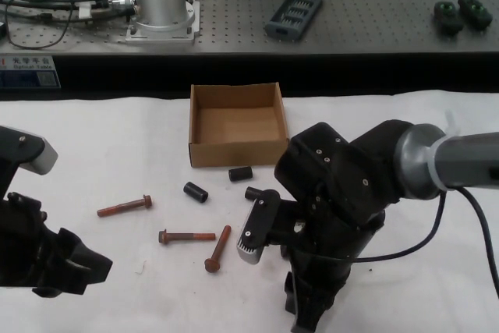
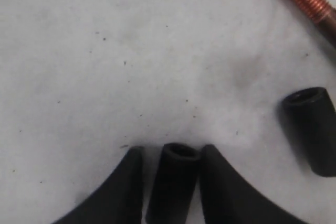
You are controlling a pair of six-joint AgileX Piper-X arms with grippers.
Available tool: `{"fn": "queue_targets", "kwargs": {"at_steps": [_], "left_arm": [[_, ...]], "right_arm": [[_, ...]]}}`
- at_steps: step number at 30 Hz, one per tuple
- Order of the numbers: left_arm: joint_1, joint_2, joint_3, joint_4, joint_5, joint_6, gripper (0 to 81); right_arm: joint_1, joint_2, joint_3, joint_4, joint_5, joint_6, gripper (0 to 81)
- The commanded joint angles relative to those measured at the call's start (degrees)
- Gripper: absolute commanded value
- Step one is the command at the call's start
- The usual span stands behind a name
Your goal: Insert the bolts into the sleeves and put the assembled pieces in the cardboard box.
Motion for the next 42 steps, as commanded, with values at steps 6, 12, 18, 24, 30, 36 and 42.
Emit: {"fn": "queue_targets", "kwargs": {"at_steps": [6, 12, 18, 24, 30, 36, 42], "left_arm": [[-0.1, 0.01, -0.62, -0.43, -0.95, -0.29, 34.9], [-0.1, 1.27, -1.07, -4.45, -3.48, 1.13, 34.7], [-0.1, 11.39, -7.16, -4.34, -3.22, -4.14, 34.7], [-1.27, 20.09, -14.37, -2.74, -2.95, -7.9, 34.7], [-8.26, 22.04, -18.14, -2.55, -2.1, -7.44, 34.7], [-13.78, 26.67, -21.99, -2.55, -4.52, -8.08, 34.7], [-12.33, 31.47, -24.66, -2.31, -6.43, -5.25, 34.7]], "right_arm": [[-0.17, 1.54, 0.17, 0.72, 4.43, 2.03, 4.6], [-0.82, -3.22, 0.17, 0.03, 0.52, 4.04, 4.6], [-4.27, -14.43, 0.66, -7.06, -7.0, 12.63, 4.6], [-8.15, -24.21, 4.24, -15.38, -11.64, 19.96, 4.6], [-11.29, -29.2, 8.56, -14.7, -11.64, 20.34, 4.6], [-13.22, -29.73, 11.3, -14.17, -12.38, 23.12, 4.6], [-13.18, -29.73, 11.43, -14.31, -15.3, 24.23, 4.6]]}}
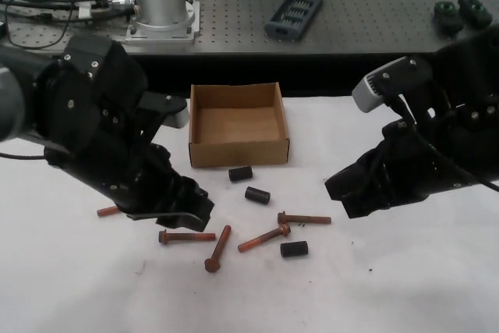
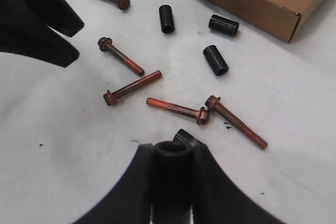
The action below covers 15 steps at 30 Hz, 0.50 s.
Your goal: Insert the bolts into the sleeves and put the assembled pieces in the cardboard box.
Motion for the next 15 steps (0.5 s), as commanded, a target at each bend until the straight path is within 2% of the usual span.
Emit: {"fn": "queue_targets", "kwargs": {"at_steps": [1, 3, 8, 15], "left_arm": [[0.97, 3.13, -2.63, 0.32, -2.42, 4.89, 34.7], [0.97, 3.92, -3.27, 1.18, -5.84, 12.83, 34.7], [1.27, 6.01, -4.96, 2.02, -20.07, 32.83, 34.7], [5.36, 11.64, -6.94, 2.57, -21.02, 43.9, 34.8]], "right_arm": [[-0.25, -0.85, -0.11, -0.54, -1.33, 0.28, 4.6], [-0.25, -0.85, -0.11, -0.54, -1.55, 0.28, 4.6], [-0.25, -0.85, -0.11, -0.54, -3.01, 0.12, 4.6], [-0.25, -1.74, 0.04, -0.3, -5.31, 0.12, 4.6]]}}
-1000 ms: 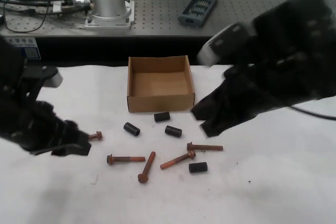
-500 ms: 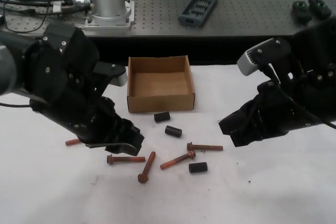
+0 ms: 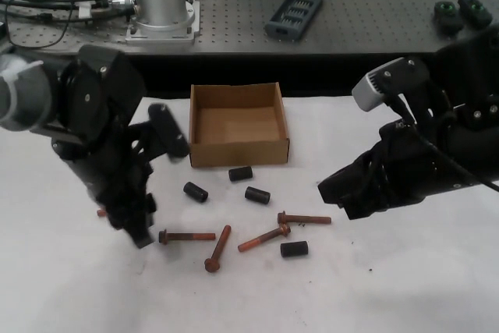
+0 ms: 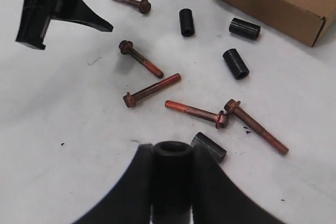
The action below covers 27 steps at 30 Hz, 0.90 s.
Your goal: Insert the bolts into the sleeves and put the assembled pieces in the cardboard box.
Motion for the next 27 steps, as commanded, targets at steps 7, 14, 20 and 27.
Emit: {"fn": "queue_targets", "kwargs": {"at_steps": [7, 14, 20, 27], "left_arm": [[4.65, 6.89, -4.16, 0.25, -4.24, 17.46, 34.8], [4.84, 10.13, -8.09, 0.98, -4.49, 18.7, 35.1], [4.84, 12.52, -8.12, 1.0, -4.46, 20.66, 35.1], [4.84, 15.01, -8.12, 1.09, -2.05, 20.69, 34.7]], "right_arm": [[-0.25, -5.89, -0.13, 0.19, -1.85, -0.34, 4.6], [-0.12, -8.76, -0.13, 3.43, -1.85, -1.7, 4.6], [-0.12, -8.9, -0.13, 4.99, -1.85, -2.08, 4.6], [-0.12, -8.9, -0.13, 6.87, -1.85, -2.35, 4.6]]}}
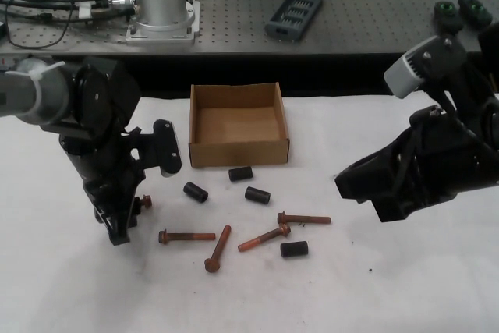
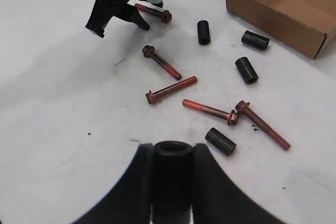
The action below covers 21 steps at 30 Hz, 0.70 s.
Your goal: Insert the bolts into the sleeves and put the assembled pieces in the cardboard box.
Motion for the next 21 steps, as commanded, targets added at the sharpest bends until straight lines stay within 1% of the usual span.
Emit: {"fn": "queue_targets", "kwargs": {"at_steps": [1, 2, 3, 5, 8, 13, 15, 19, 21], "left_arm": [[0.2, 2.41, 0.19, -0.29, 2.35, 0.22, 33.5], [0.09, 2.41, 0.19, -0.29, 2.56, -0.24, 31.5], [0.0, 2.41, 0.19, -0.29, 2.72, -0.72, 27.5], [0.06, 2.41, 0.19, 0.05, 3.74, -1.92, 17.7], [0.06, 2.41, 0.19, 0.73, 6.01, -4.7, 0.0], [0.06, 2.41, -1.28, 2.71, 11.63, -11.14, 0.3], [0.06, 2.19, -2.84, 4.04, 13.54, -17.17, 0.6], [0.27, 0.59, -5.77, 6.68, 19.81, -29.05, 0.6], [0.66, -1.29, -5.91, 6.49, 23.43, -33.18, 0.6]], "right_arm": [[-0.12, -0.71, -0.22, 0.43, -0.89, -0.92, 4.6], [-0.12, -0.71, -0.22, 0.4, -0.89, -0.97, 4.6], [-0.12, -0.71, -0.22, 0.4, -0.89, -0.97, 4.6], [-0.12, -0.71, -0.22, 0.24, -0.89, -0.96, 4.6], [-0.12, -0.71, -0.22, 0.24, -0.89, -0.96, 4.6], [-0.12, -0.71, -0.22, 0.26, -0.89, -1.15, 4.6], [-0.12, -0.71, -0.22, 0.26, -0.89, -1.24, 4.6], [-0.12, -0.71, -0.22, 0.26, -0.89, -1.24, 4.6], [-0.12, -0.71, -0.22, 0.26, -0.89, -1.24, 4.6]]}}
